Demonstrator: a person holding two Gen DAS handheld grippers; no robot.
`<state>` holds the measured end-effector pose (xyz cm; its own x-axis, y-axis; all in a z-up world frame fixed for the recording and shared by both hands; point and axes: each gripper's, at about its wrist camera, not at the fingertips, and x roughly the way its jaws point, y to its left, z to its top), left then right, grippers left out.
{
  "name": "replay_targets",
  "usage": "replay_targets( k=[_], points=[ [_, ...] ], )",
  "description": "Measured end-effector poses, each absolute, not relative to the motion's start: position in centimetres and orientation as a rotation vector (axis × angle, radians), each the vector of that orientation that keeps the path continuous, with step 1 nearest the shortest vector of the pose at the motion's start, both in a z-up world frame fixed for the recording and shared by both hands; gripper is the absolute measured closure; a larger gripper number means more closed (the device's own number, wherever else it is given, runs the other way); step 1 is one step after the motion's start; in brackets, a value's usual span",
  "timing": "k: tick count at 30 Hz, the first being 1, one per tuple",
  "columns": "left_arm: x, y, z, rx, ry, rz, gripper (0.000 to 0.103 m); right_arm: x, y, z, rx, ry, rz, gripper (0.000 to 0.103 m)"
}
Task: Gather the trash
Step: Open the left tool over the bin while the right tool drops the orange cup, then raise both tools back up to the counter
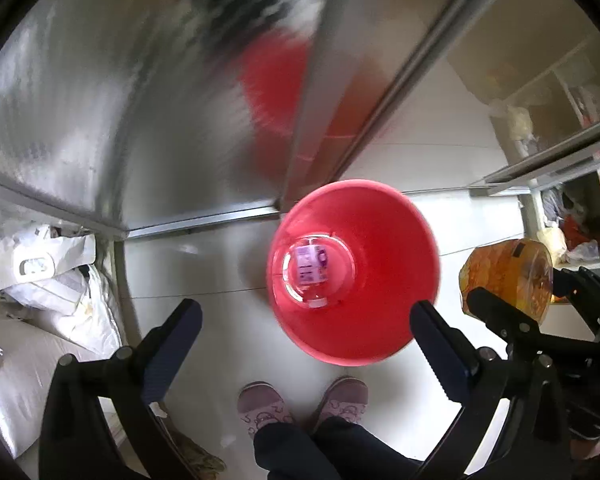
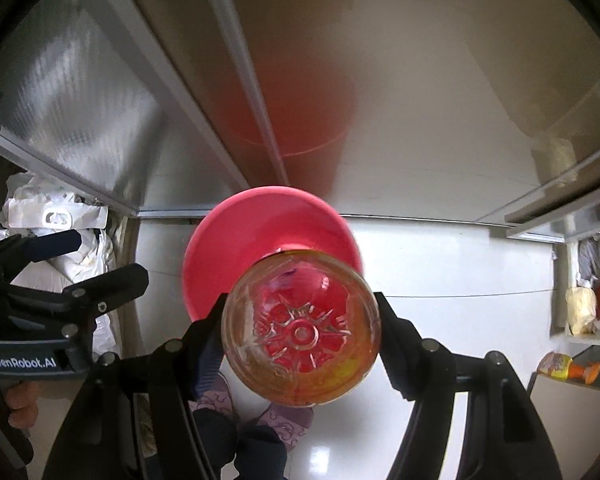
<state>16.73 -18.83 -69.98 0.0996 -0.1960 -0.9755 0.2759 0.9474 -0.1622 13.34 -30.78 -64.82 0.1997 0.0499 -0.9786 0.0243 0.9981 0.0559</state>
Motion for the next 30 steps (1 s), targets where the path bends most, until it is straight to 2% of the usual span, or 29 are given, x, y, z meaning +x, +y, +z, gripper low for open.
replay_targets(
  k=[9,12,14,15,16,23,30],
  points=[
    [17.2,-17.5,-71.7,0.061,1.435,-0.322,0.0,14.5,-29.5,-67.3,0.023,1.405,0.033,0.038],
    [17.2,-17.1,-71.1,0.07,1.434,-0.315,0.0,14.4,-29.3,-67.2,0.011,1.415,0.018,0.026],
    [17.1,-17.0,-70.3,0.077,1.433,-0.314,0.0,14.2,-29.0,-66.3,0.002,1.407,0.013,0.008],
    [17.0,-16.9,-69.6,0.083,1.431,-0.312,0.0,14.0,-28.8,-65.7,0.005,1.403,0.011,0.005],
    [16.8,-16.7,-68.8,0.09,1.429,-0.31,0.0,13.8,-28.8,-64.9,0.006,1.404,0.013,0.002],
    [15.3,-15.2,-61.0,0.085,1.424,-0.309,0.0,12.0,-28.4,-57.2,-0.007,1.381,0.023,0.002],
    [13.8,-13.4,-47.7,0.044,1.379,-0.314,0.0,10.8,-27.4,-44.0,-0.056,1.304,0.046,0.001]
  ],
)
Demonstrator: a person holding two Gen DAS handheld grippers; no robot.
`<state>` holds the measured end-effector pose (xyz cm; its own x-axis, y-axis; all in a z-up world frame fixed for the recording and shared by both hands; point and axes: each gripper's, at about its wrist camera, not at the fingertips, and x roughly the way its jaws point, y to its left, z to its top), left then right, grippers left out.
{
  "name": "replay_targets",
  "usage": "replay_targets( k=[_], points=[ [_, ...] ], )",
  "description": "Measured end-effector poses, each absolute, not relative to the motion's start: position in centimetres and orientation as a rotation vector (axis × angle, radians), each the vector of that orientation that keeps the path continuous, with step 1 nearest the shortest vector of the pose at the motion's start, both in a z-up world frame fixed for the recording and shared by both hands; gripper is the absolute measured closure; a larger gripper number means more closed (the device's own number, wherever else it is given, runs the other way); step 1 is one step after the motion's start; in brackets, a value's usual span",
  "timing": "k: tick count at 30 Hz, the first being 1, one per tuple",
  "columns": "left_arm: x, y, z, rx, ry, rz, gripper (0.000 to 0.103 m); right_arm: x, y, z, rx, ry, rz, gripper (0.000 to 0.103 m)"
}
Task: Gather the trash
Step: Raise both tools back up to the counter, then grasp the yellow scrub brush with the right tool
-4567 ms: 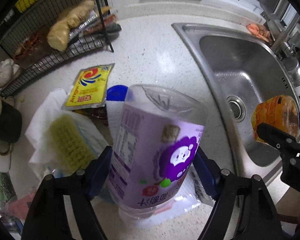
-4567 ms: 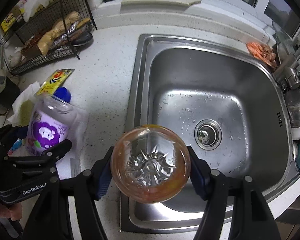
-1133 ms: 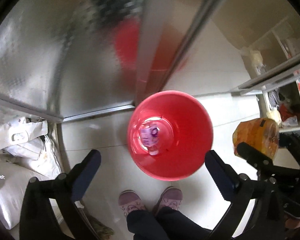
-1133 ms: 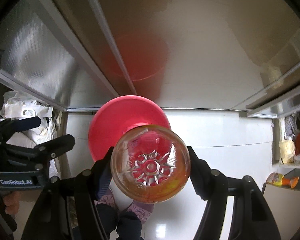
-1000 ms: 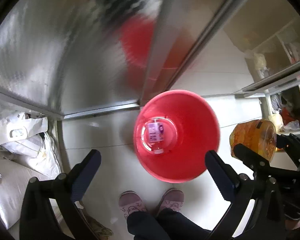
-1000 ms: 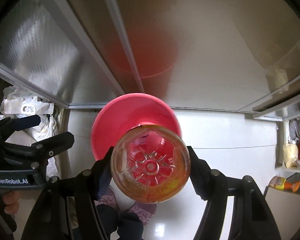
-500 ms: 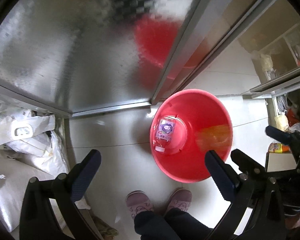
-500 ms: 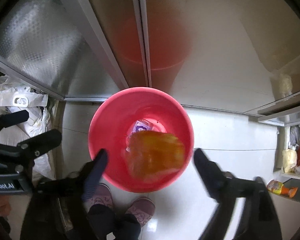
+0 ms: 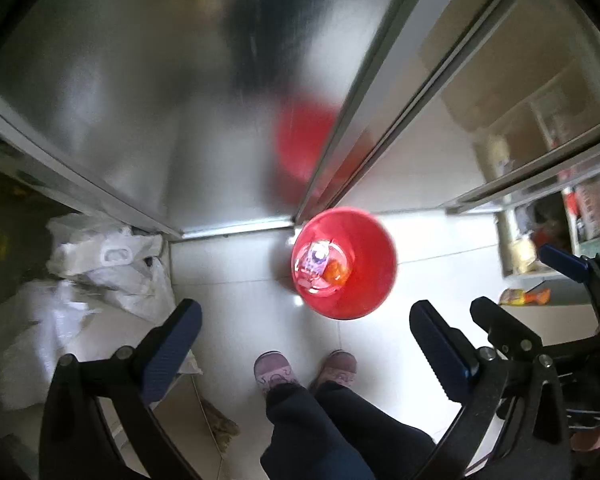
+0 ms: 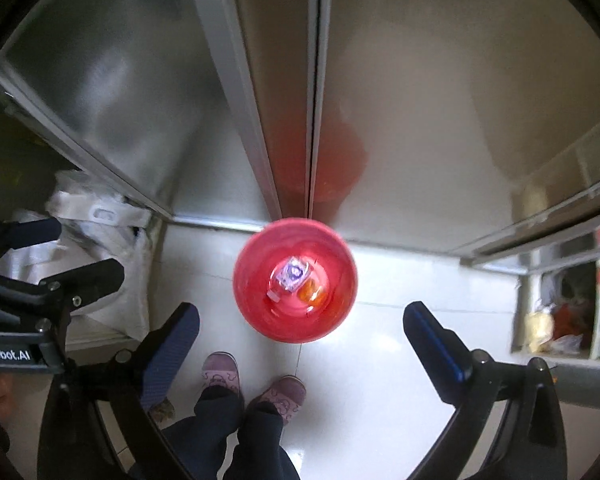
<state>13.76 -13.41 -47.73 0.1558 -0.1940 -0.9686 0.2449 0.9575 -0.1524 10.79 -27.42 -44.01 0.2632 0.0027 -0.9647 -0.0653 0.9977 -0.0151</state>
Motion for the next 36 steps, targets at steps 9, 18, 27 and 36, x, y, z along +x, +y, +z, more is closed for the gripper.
replay_targets(
  k=[9,18,27,36],
  points=[
    [13.6,-10.2,-29.0,0.019,1.237,-0.259,0.0,10.8,-24.8,-27.1,-0.128,1.153,0.102,0.001],
    [15.5,-5.1,-16.5,0.004,1.094,-0.118,0.0,13.6,-20.7,-16.0,-0.166,0.996,0.209,0.001],
    [21.6,2.6,-12.5,-0.063,1.009,0.009,0.0,21.2,-14.1,-13.3,-0.199,0.937,0.33,0.001],
    [31.5,10.4,-12.6,-0.143,1.036,0.072,0.0,31.9,-5.9,-13.1,-0.206,0.96,0.456,0.001]
  ],
)
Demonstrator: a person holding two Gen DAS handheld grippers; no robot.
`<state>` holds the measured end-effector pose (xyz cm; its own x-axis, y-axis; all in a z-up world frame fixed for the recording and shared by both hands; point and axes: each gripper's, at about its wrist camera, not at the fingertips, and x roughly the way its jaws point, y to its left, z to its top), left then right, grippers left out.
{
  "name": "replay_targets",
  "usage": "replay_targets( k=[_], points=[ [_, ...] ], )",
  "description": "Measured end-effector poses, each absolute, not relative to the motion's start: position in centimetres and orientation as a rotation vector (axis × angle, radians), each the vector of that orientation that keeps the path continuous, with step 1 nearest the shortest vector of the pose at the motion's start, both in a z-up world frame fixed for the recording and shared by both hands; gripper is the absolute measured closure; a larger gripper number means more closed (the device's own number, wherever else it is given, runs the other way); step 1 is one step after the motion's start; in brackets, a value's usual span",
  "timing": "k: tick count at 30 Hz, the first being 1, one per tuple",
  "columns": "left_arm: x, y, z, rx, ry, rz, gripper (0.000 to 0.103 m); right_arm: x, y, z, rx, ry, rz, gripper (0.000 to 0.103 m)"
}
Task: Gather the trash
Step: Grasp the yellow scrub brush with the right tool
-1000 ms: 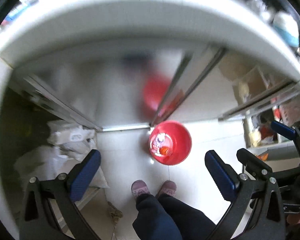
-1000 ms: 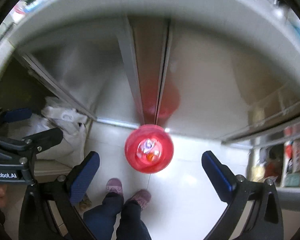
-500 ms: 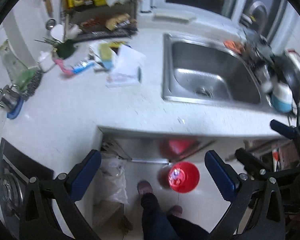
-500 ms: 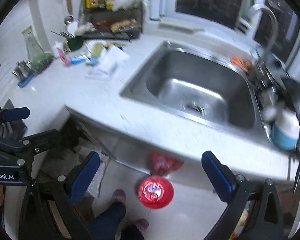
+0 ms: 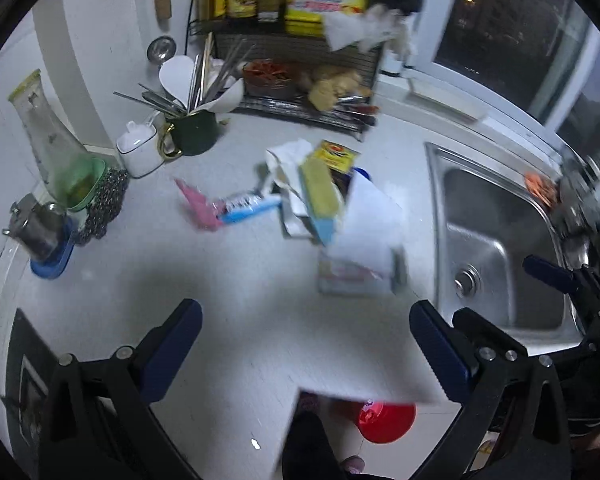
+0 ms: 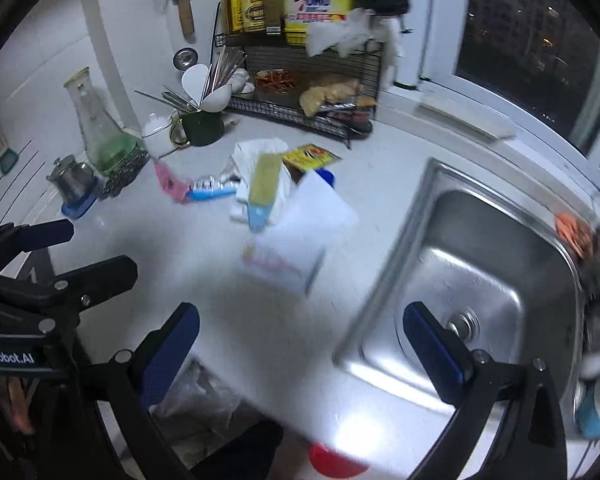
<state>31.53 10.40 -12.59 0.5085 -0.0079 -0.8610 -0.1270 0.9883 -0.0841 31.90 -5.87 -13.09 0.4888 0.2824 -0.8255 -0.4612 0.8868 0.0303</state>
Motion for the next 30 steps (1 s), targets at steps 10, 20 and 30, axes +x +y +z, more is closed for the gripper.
replay_targets(
  k=[10,20,30],
  points=[
    [40.3,16.7,-17.2,-0.201,1.132,0.136,0.0,41.4,0.8,-16.4,-0.236,1.082,0.522,0.014],
    [45.2,19.6,-21.5,-0.203,1.211,0.141,0.0,46.8,5.1,-21.5,-0.26,1.232,0.538,0.035],
    [45.7,19.4,-21.9,-0.217,1.224,0.115,0.0,47.1,5.3,-22.4,-0.206,1.276,0.566,0.066]
  ],
)
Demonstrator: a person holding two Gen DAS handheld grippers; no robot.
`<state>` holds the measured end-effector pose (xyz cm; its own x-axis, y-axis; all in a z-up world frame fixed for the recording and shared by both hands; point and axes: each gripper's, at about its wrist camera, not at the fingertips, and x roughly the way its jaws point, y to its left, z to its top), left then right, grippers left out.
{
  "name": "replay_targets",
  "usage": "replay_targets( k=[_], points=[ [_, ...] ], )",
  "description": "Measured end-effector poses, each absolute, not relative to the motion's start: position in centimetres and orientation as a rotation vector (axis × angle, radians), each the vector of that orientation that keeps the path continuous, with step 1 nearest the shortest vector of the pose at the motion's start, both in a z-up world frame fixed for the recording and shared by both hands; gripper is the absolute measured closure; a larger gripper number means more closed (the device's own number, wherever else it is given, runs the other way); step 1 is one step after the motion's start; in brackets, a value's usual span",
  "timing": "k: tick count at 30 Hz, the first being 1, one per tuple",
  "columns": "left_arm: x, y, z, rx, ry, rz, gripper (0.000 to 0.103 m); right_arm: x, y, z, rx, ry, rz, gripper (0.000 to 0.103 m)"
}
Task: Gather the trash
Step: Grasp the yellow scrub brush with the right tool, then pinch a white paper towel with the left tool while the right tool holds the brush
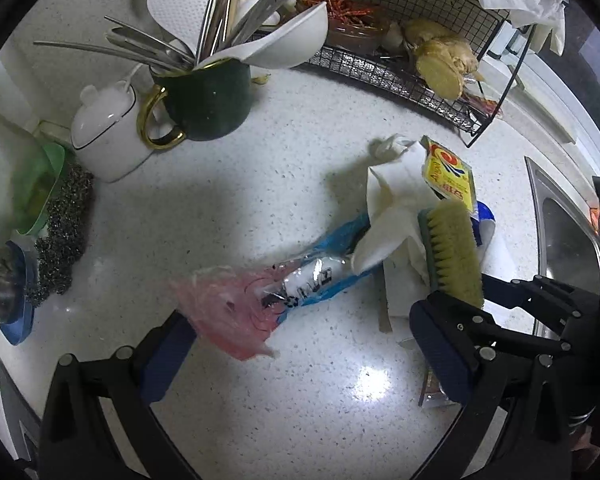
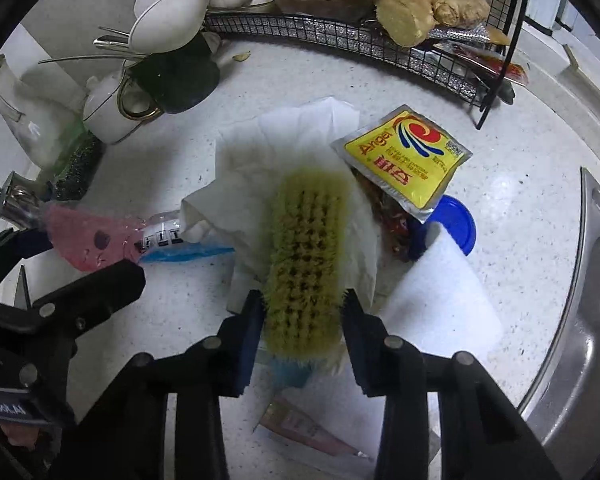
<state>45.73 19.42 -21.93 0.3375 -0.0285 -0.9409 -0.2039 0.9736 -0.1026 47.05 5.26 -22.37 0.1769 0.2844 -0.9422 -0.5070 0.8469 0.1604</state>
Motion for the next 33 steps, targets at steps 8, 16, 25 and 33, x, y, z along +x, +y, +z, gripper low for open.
replay_targets(
  k=[8,16,25,33],
  points=[
    [44.4,16.7,-19.9,-0.179,1.197,0.043,0.0,45.0,1.4,-18.7,-0.213,1.173,0.488,0.068],
    [44.2,11.0,-19.7,-0.128,1.211,-0.09,0.0,42.1,-4.8,-17.1,-0.16,1.159,0.388,0.07],
    [44.8,6.1,-21.5,-0.13,1.265,-0.215,0.0,40.5,-9.2,-17.2,-0.095,1.144,0.254,0.07],
    [48.2,3.6,-22.3,-0.03,1.265,-0.28,0.0,41.5,-11.5,-17.9,-0.022,1.155,0.178,0.07]
  ],
)
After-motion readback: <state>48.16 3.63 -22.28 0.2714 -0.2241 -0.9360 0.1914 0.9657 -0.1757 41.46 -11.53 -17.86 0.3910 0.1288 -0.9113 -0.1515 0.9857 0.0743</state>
